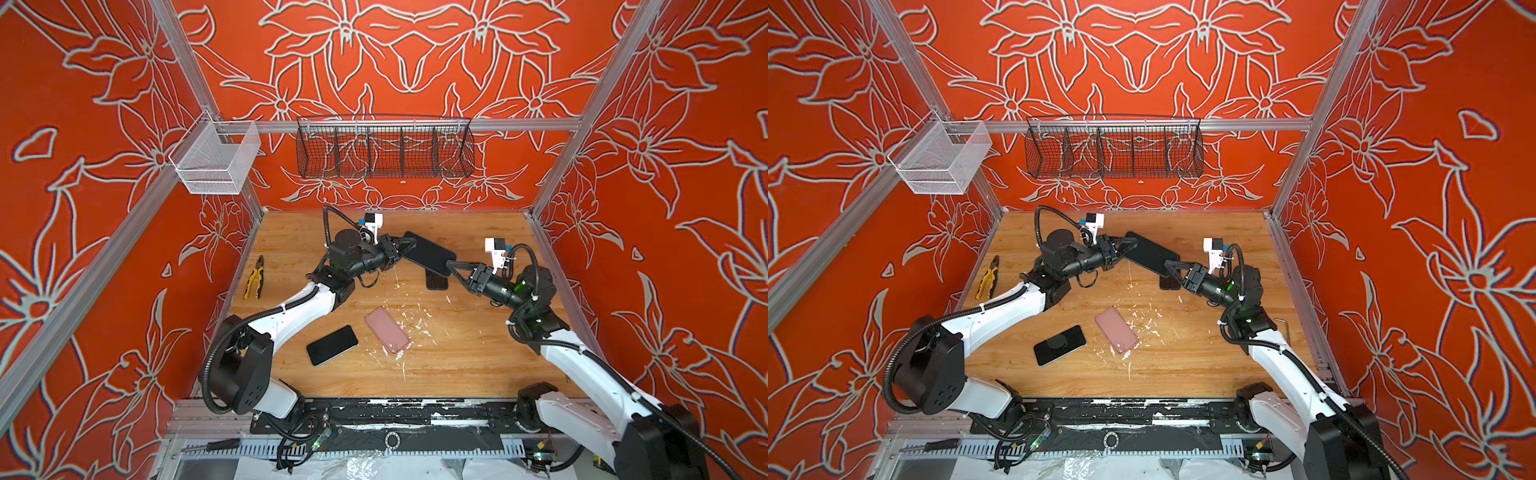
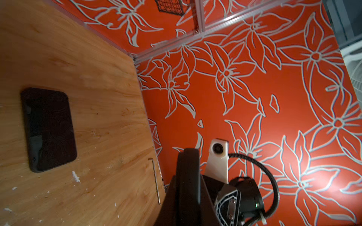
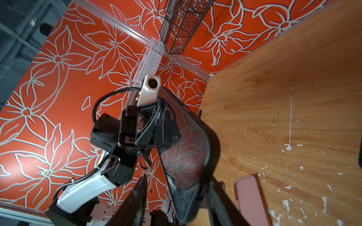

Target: Put the phone into the phone case

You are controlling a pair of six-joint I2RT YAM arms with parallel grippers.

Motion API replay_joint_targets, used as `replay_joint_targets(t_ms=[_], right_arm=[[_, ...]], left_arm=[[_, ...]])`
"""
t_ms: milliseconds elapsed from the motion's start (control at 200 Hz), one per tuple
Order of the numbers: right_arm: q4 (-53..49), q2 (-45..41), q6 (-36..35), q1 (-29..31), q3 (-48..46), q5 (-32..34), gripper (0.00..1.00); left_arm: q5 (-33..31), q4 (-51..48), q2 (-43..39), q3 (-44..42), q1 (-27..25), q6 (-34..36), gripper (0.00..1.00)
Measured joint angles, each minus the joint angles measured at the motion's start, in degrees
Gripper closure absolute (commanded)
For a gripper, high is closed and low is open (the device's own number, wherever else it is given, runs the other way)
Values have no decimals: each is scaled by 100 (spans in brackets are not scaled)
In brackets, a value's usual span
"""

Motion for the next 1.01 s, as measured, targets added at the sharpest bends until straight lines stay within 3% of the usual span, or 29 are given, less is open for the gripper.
replay_joint_targets(t_ms=[195, 315, 796, 1006], right_arm=[[1084, 9, 636, 166, -675, 1082, 41], [1427, 26, 839, 413, -730, 1593, 37], [3226, 1506, 1499, 1368, -697, 2684, 34], [3722, 1840, 1512, 1412, -575, 2979, 48]], left_arm=[[-1379, -221, 0, -72, -140, -225, 100], [-1825, -192, 28, -39, -310, -282, 100], [-2374, 472, 938, 542, -793, -570, 100], [-2387, 664, 979, 562, -966, -629, 100]])
